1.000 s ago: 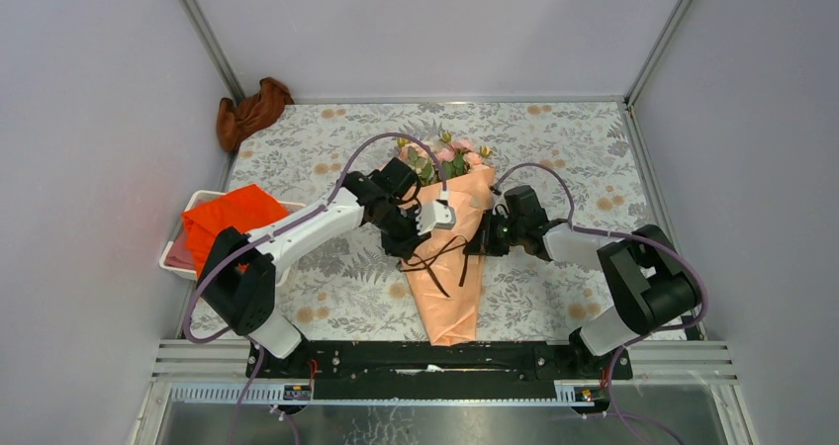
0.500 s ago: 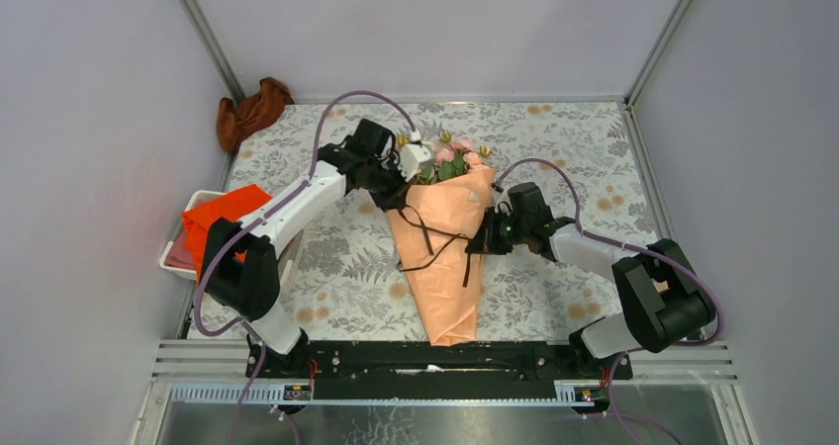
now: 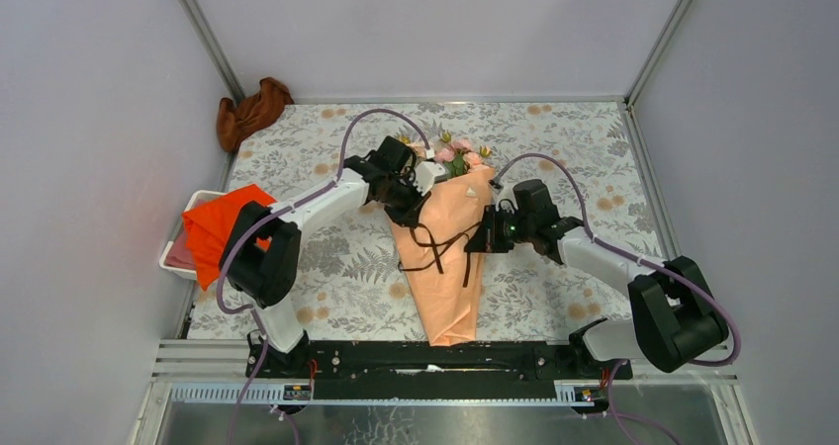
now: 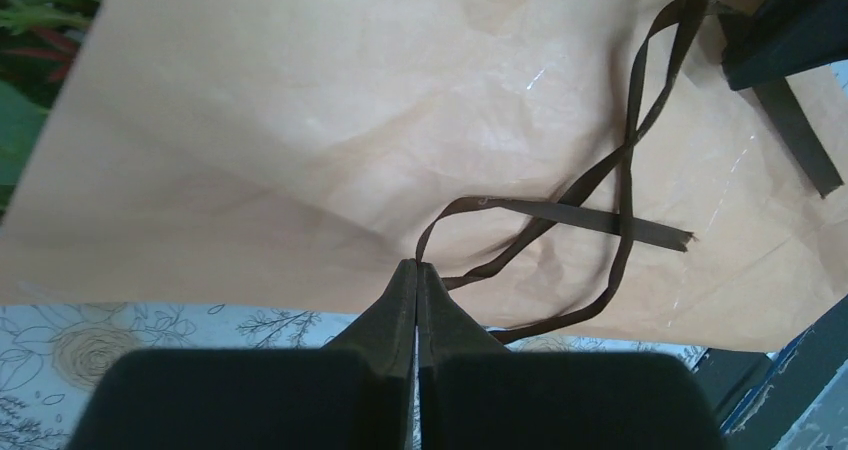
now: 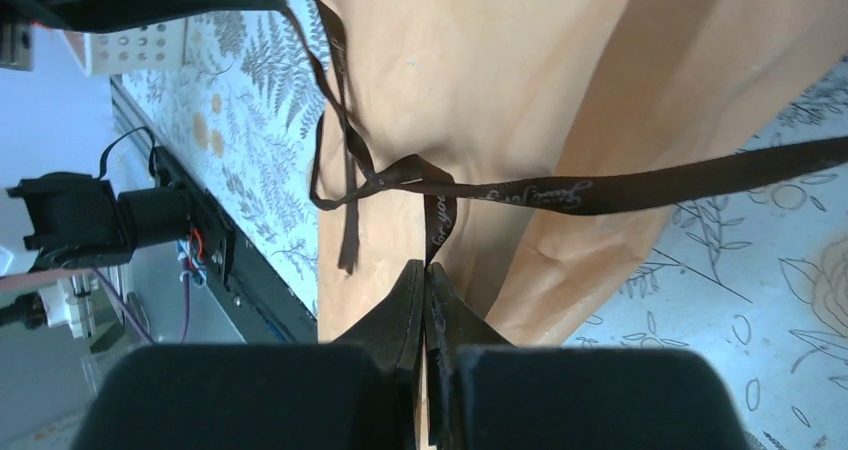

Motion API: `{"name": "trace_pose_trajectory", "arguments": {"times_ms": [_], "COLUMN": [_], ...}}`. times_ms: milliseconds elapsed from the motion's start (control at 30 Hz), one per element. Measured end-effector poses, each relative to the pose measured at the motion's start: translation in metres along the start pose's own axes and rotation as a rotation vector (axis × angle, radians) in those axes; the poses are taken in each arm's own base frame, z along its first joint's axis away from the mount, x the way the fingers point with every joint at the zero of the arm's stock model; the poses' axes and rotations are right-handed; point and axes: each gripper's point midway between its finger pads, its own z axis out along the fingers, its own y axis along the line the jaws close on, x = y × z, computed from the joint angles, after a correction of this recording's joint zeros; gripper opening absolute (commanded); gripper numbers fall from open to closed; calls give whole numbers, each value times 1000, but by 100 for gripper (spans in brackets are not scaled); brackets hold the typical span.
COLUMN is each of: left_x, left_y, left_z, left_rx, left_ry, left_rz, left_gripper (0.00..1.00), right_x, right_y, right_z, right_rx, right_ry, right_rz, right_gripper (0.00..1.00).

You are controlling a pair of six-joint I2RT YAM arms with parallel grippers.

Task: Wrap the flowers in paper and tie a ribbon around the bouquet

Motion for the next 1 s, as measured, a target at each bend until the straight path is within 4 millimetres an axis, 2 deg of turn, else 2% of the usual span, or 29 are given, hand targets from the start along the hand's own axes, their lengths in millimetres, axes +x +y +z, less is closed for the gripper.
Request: {"name": "trace_pose_trajectory", "arguments": {"times_ms": [133, 367, 467, 533, 600, 667, 733, 867, 1000], "left_x": [3, 2, 12, 23, 33, 40, 44, 45, 43], "left_y": [-2, 19, 29, 31, 30, 28, 27, 25, 24], "left_z": [3, 9, 23, 32, 36, 37, 38, 36, 37], "left_rx": [-9, -101, -122, -118, -111, -105, -101, -95, -90], "left_ry": [13, 13, 47, 75, 97, 108, 113, 109, 101], "left_rz": [10, 21, 11, 1, -7, -10, -12, -6, 2], "left_gripper": [0, 0, 0, 0, 0, 0, 0, 0, 0], "right_x": [3, 25, 36, 34, 21, -3, -42, -96, -110], "right_y": [9, 13, 18, 24, 30, 36, 43, 39, 12], "right_z": [-5, -14, -21, -24, -24, -22, -14, 11, 39], "right_rx": [-37, -80, -120, -148, -148, -126, -103, -50, 27], "right_ry": [33, 148, 192, 190, 158, 103, 18, -128, -170], "right_rz": [-41, -100, -129, -150, -172, -195, -218, -224, -172], "right_gripper": [0, 0, 0, 0, 0, 0, 0, 0, 0]}}
